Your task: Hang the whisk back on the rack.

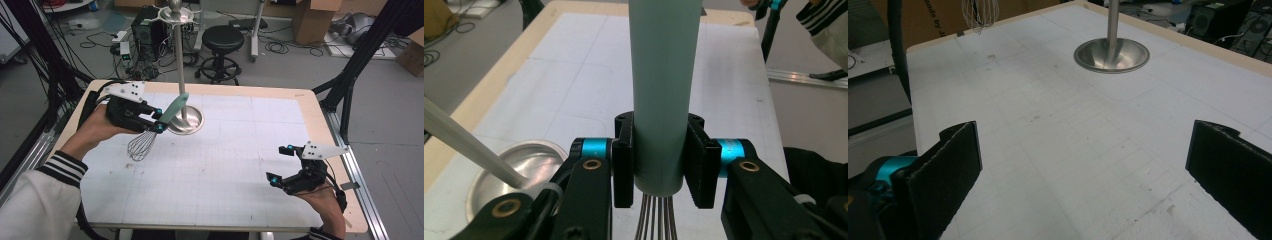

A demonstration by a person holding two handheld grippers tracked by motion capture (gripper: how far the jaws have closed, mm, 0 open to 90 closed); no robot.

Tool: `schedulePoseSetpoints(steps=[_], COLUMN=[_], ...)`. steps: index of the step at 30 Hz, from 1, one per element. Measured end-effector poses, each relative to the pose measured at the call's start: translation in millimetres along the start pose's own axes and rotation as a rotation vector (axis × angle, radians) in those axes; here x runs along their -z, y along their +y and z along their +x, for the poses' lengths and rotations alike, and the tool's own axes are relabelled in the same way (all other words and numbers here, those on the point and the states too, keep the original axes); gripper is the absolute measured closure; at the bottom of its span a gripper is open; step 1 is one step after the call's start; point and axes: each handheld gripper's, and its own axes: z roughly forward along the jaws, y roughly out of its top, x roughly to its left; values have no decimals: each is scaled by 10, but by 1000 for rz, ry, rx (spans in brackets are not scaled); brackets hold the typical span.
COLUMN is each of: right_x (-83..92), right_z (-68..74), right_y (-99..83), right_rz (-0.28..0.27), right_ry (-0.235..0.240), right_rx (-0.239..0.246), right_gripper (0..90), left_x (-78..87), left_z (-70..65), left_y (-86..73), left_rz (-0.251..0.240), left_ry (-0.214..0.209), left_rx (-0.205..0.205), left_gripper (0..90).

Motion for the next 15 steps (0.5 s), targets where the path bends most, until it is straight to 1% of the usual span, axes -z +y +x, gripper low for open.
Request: schedulePoseSetpoints(steps=[1,5,8,13,15], right_x=[-1,-6,-3,8,4], right_z=[-2,-9,-10,-6,-3], right_y=[0,4,8,3,4], right_rz=[-2,-8,-18,-16,-13], right_ry=[-1,-4,-9,-4,-4], right_rx=[1,7,13,10,11], right_gripper=[5,4,4,4,5], left_x=[10,61,99,182,213], left_z=[5,41,72,156,196], left_y=[18,92,154,273,319], left_rz=[-6,-14,-27,-43,-49], left_ry=[1,11,15,32,36], left_rx=[4,-6,-4,-16,-13], left_gripper=[695,695,695,695,695])
